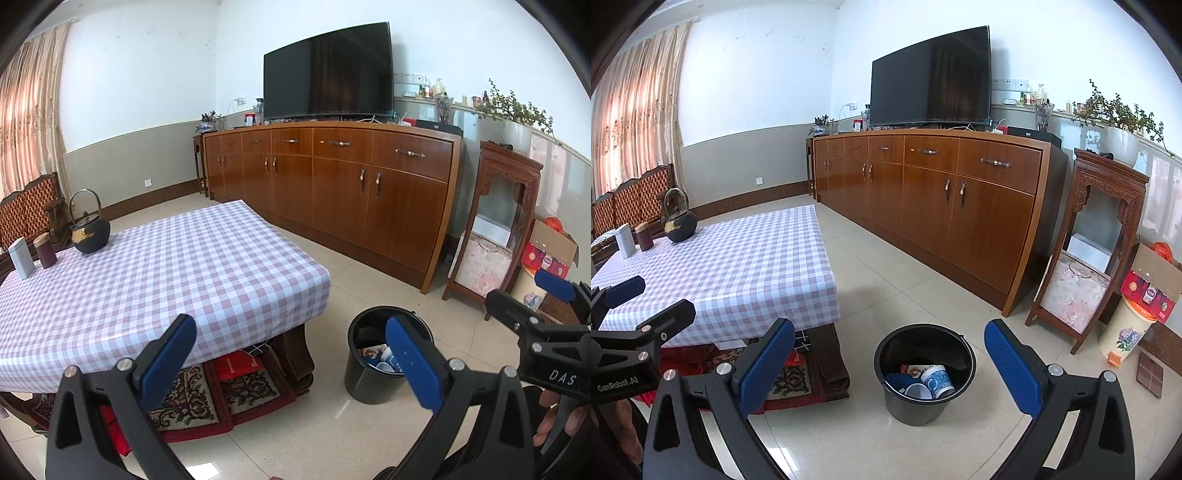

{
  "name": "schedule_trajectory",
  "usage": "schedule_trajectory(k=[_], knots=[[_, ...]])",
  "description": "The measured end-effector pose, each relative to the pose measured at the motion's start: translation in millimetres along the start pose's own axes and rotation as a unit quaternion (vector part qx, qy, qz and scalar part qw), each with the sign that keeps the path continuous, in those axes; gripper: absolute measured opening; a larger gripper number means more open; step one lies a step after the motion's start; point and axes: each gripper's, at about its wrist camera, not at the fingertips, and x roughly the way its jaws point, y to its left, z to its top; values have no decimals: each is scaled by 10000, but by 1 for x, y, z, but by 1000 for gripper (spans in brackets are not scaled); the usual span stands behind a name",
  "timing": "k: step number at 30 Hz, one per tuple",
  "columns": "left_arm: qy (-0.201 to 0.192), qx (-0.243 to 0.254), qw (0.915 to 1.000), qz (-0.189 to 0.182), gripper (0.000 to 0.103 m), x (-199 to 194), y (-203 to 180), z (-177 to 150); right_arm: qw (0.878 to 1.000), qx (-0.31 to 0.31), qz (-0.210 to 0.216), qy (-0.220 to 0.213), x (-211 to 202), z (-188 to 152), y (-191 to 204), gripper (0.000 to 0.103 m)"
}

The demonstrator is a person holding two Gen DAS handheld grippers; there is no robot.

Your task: Collect trash

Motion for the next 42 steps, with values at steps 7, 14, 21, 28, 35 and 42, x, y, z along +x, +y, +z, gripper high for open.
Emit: schedule_trajectory(k=[7, 14, 21, 28, 35, 42], knots=[[-1, 3, 10000, -9, 103, 0, 0, 0, 10000, 6, -11, 17, 1, 0, 0, 103], [-18, 21, 10000, -12, 103, 1, 0, 1, 10000, -12, -10, 11, 0, 0, 0, 103], [-12, 23, 10000, -26, 103, 1, 0, 1, 10000, -13, -15, 11, 1, 2, 0, 103], [-13, 39, 10000, -19, 103, 2, -1, 1, 10000, -11, -13, 13, 1, 2, 0, 103], [17, 26, 10000, -73, 103, 3, 2, 1, 10000, -8, -29, 20, 3, 1, -1, 103], [157, 26, 9999, -17, 103, 8, 2, -2, 10000, -39, -20, 41, 4, 0, 0, 103]])
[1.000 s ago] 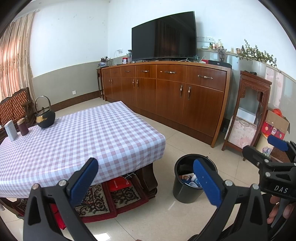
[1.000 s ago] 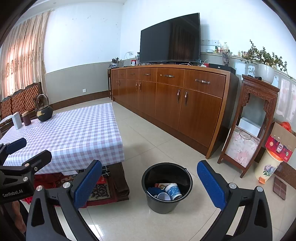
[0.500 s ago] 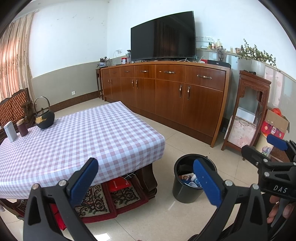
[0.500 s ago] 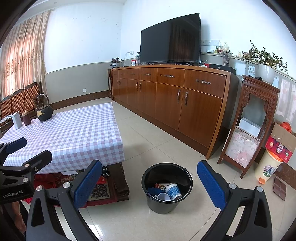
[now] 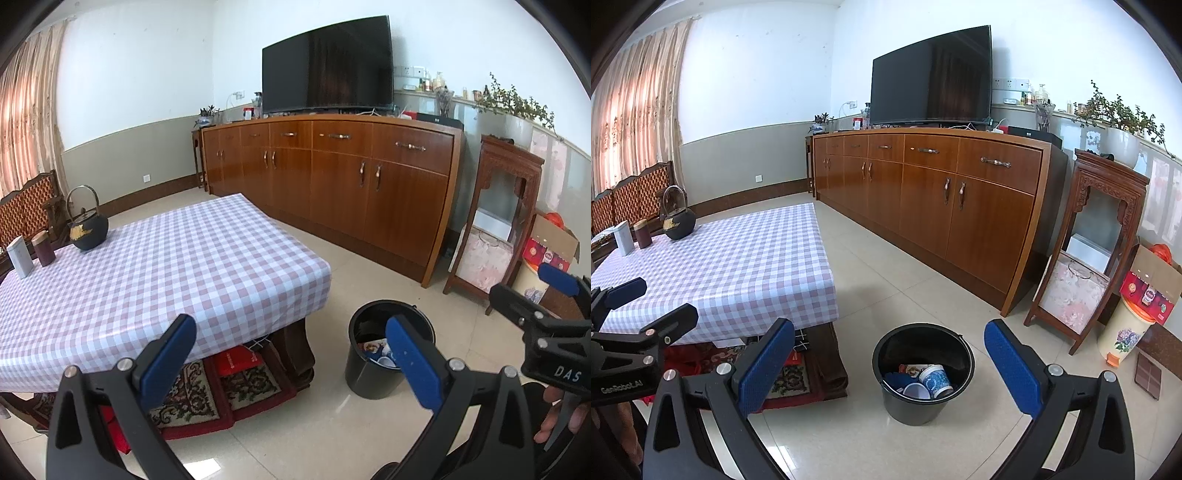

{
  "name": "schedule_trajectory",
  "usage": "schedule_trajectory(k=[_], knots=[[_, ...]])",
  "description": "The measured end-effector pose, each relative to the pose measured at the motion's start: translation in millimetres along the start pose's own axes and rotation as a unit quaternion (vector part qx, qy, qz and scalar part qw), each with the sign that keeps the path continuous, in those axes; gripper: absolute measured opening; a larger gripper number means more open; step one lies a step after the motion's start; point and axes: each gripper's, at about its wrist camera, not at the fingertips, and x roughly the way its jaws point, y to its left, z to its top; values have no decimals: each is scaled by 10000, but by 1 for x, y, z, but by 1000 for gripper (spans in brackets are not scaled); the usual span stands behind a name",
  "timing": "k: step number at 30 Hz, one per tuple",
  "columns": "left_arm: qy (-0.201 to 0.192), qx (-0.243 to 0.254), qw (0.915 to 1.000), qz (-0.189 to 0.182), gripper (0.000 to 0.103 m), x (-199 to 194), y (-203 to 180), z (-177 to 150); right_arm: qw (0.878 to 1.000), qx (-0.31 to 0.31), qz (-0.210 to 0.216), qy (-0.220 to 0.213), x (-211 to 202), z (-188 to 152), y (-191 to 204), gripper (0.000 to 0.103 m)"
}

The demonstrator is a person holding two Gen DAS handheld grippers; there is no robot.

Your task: Collect trash

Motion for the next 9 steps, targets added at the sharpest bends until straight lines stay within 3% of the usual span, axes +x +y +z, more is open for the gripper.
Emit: schedule_trajectory(k=[9], knots=[[31, 76, 10000, 12, 103, 2, 0, -3, 10000, 37, -12, 7, 0, -2, -1, 103]])
